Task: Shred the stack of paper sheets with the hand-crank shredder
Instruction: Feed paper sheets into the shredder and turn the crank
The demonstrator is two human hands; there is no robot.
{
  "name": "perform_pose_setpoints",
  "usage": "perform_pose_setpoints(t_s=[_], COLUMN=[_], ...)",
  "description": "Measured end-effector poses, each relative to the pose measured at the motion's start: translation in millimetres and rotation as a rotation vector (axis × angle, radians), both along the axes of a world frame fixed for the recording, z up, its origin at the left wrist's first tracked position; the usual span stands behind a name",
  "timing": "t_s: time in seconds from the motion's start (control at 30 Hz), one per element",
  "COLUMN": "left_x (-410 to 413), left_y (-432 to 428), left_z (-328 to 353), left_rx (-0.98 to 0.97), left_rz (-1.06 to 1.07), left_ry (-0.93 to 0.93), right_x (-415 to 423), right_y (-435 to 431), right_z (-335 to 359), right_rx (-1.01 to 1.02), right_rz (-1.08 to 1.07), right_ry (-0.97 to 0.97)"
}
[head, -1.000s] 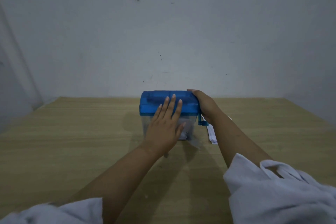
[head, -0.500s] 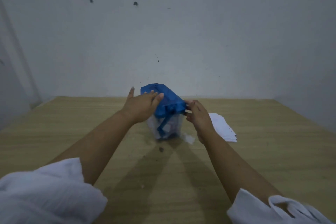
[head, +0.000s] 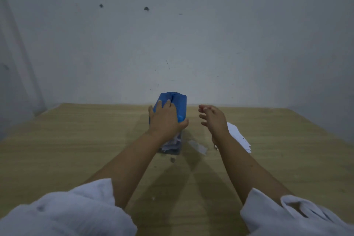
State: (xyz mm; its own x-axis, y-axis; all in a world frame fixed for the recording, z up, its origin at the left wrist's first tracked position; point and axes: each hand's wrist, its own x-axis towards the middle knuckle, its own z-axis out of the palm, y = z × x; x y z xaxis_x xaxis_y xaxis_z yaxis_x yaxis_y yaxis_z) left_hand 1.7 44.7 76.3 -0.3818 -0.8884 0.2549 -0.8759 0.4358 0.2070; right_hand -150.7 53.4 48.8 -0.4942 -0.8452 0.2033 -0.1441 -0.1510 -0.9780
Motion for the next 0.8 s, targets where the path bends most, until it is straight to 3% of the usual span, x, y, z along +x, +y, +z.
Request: perform_pose_setpoints(t_s=[0.13,0.23,0.33,0.5,0.73,0.8], left_x=[36.3,59.4,73.6,72.3,49.1,40.3], left_y=[-6.9,-16.5,-31.2,-42.4,-28.6,-19.2], left_z=[14.9,24.5,21.9,7.2,-10.7,-17.6], left_rx=[0.124,0.188,0.071,-0.131,-0.214,-0.236], left_rz=[-0.233,-0.302,-0.244,-0.079,0.086,0.104], left_ry=[0.010,-0.031,-0.092,-0.227,-0.194,-0.142], right_x=[-5.6,-9.4,-7.1,9.0,10.7,4.2], right_y=[-13.2,-22.3,-22.5,-18.9,-15.2,-6.1], right_z=[10.3,12.1,9.3,-6.1,-8.8,-12.2], right_rx=[-0.034,0.037,0.048,-0.020,-0.023,-0.065], right_rz=[0.013,0.136,0.209,0.086,0.111,0.159], right_ry=[0.439,0.607,0.625,0.662,0.666,0.581])
